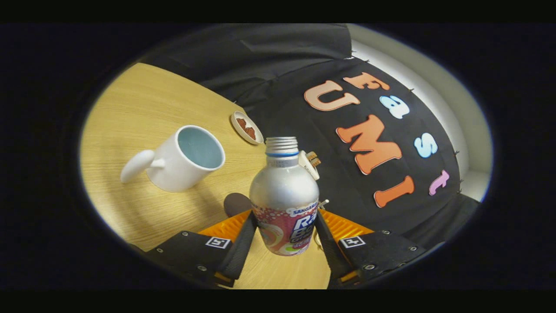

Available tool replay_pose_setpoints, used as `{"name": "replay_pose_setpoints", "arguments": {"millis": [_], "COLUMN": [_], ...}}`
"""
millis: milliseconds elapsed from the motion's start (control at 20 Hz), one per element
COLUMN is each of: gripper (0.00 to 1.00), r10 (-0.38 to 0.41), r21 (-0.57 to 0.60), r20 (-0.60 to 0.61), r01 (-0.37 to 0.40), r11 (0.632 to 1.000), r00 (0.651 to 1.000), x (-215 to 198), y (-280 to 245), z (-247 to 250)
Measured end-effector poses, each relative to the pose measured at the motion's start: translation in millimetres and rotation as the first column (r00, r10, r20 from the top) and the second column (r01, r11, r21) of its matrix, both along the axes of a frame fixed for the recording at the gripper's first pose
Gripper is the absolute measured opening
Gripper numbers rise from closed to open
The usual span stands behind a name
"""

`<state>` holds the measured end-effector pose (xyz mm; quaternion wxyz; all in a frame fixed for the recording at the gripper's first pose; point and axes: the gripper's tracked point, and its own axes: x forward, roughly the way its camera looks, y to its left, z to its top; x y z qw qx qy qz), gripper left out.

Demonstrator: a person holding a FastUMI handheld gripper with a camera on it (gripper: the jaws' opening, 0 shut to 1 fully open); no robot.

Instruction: Take the bottle from table, then pour the juice into the cup, finally place the bottle on the coaster

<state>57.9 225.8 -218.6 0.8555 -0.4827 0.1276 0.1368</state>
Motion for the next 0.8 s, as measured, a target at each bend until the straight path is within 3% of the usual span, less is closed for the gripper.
{"name": "replay_pose_setpoints", "arguments": {"millis": [400, 800], "gripper": [0.76, 0.76], "r10": [0.077, 0.187], "r21": [-0.195, -0.401], "r20": [0.096, 0.159], "r01": [-0.057, -0.11], "r11": [0.979, 0.91], "r00": [0.992, 0.969], "x": [16.4, 21.2], "y": [6.1, 10.8], "z": [13.3, 19.8]}}
